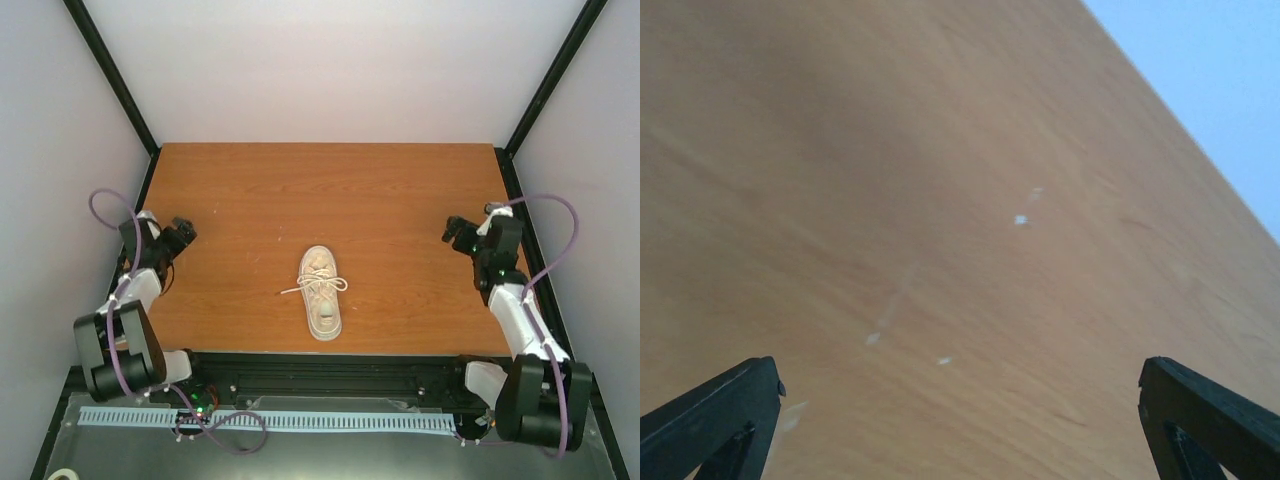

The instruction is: Tie the shoes

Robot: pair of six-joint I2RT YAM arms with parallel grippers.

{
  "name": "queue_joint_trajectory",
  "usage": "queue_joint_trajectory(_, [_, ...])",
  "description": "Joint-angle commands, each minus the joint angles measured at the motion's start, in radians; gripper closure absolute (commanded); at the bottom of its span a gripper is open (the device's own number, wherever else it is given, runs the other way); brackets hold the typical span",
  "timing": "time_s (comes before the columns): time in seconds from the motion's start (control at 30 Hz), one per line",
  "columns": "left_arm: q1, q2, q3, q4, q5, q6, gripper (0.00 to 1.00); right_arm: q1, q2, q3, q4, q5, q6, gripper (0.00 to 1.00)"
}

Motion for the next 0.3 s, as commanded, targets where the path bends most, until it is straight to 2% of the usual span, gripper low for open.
queue_joint_trajectory(0.0, [0.015,-0.106,-0.101,0.117,-0.255,0.037,0.0,-0.024,-0.087,-0.171,0.223,0.22,0.018,0.0])
queue_joint_trajectory(0.1, [0.015,-0.106,-0.159,0.198,-0.324,0.07,0.0,-0.024,-0.12,-0.264,0.324,0.323,0.001,0.0])
queue_joint_trajectory(0.2, [0.009,-0.106,-0.186,0.26,-0.318,0.095,0.0,-0.023,-0.119,-0.307,0.387,0.361,0.002,0.0])
queue_joint_trajectory(0.27, [-0.03,-0.126,-0.203,0.293,-0.38,0.11,0.0,-0.023,-0.098,-0.326,0.442,0.378,0.004,0.0])
